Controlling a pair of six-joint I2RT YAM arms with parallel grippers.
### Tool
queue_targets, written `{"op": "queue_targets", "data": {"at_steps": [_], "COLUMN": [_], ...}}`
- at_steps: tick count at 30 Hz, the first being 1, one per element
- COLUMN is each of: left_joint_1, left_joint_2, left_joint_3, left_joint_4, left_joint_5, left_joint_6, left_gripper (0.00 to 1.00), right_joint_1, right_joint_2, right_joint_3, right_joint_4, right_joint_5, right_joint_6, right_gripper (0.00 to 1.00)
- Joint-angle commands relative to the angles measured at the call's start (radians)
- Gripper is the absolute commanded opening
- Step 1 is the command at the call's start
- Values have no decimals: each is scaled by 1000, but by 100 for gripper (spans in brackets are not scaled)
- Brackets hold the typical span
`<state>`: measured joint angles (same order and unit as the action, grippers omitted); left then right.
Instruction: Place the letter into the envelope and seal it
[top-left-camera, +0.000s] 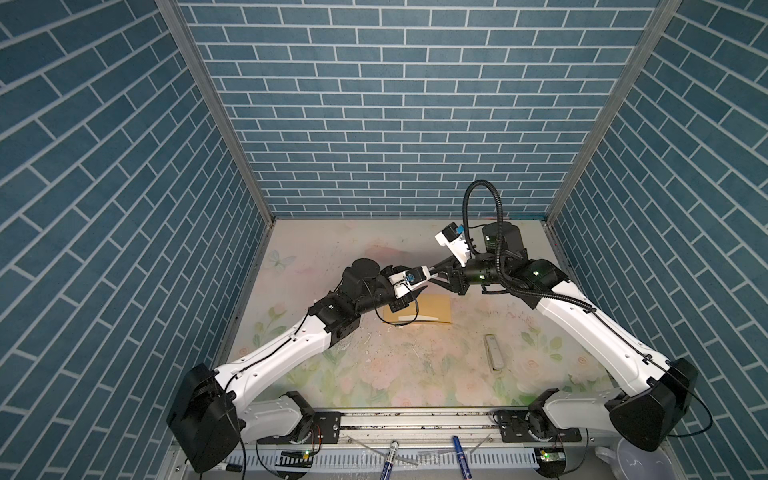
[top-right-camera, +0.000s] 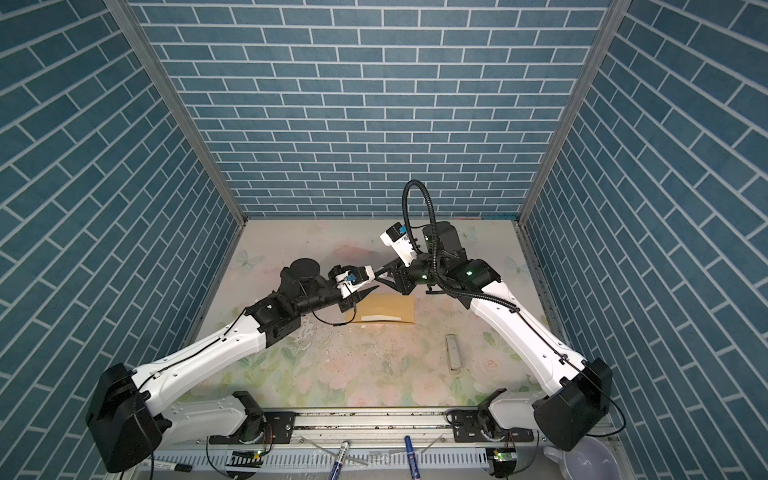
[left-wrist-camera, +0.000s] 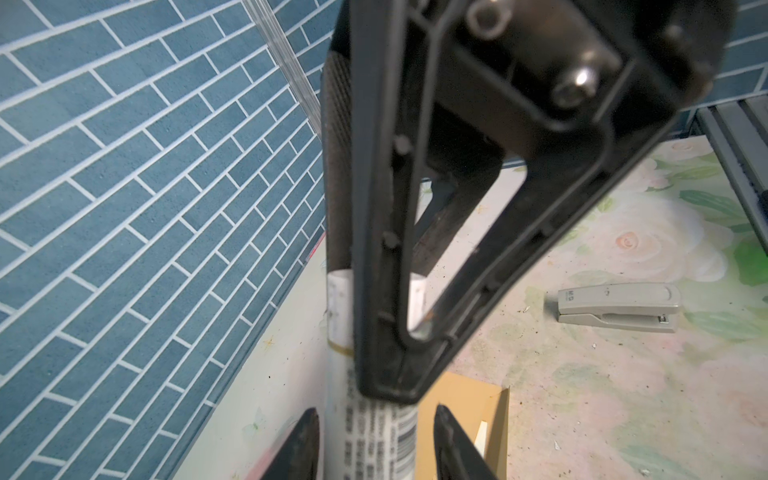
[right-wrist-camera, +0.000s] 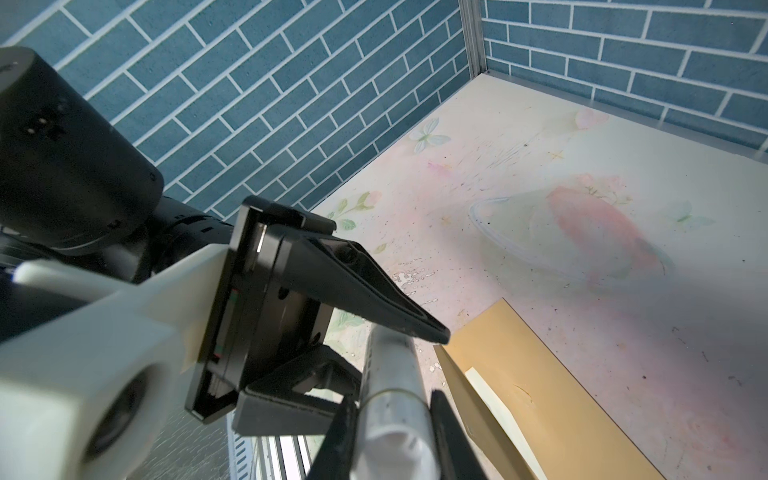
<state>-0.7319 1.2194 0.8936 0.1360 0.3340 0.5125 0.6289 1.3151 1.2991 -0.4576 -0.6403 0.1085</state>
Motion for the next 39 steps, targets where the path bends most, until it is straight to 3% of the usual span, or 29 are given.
{"op": "queue_targets", "data": {"at_steps": [1,9,11,13,15,16,21,26,29,39], "left_joint_1": [-4,-9,-11,-11,-11,-11,-11,-11,-11,-11], "left_joint_2": [7,6,7,4,-2,-4,-8,-3,1,-3], "left_joint_3": [27,12,4,-8,-30,-37,-69,-73,-76,-81], "left_joint_4": [0,18,31,58,105,124,224,279,297,310], "left_joint_5": [16,16,20,26,25,22,-25,-81,-86,-18], "left_joint_6": [11,5,-2,-22,-59,-76,-201,-307,-324,-298], "left_gripper": [36,7,0,0,0,0,0,0,0,0], "right_joint_1": [-2,0,0,0,0,-1,0,3,16,54], "right_joint_2": [10,16,11,-4,-28,-41,-146,-239,-251,-161], "right_joint_3": [58,56,46,28,-2,-17,-165,-316,-341,-278], "right_joint_4": [-15,1,20,46,82,102,326,554,585,578], "right_joint_5": [-33,-48,-51,-41,-7,14,171,277,307,204], "right_joint_6": [13,15,16,16,19,24,130,225,231,212], "right_gripper": [0,0,13,31,59,67,80,86,87,83]}}
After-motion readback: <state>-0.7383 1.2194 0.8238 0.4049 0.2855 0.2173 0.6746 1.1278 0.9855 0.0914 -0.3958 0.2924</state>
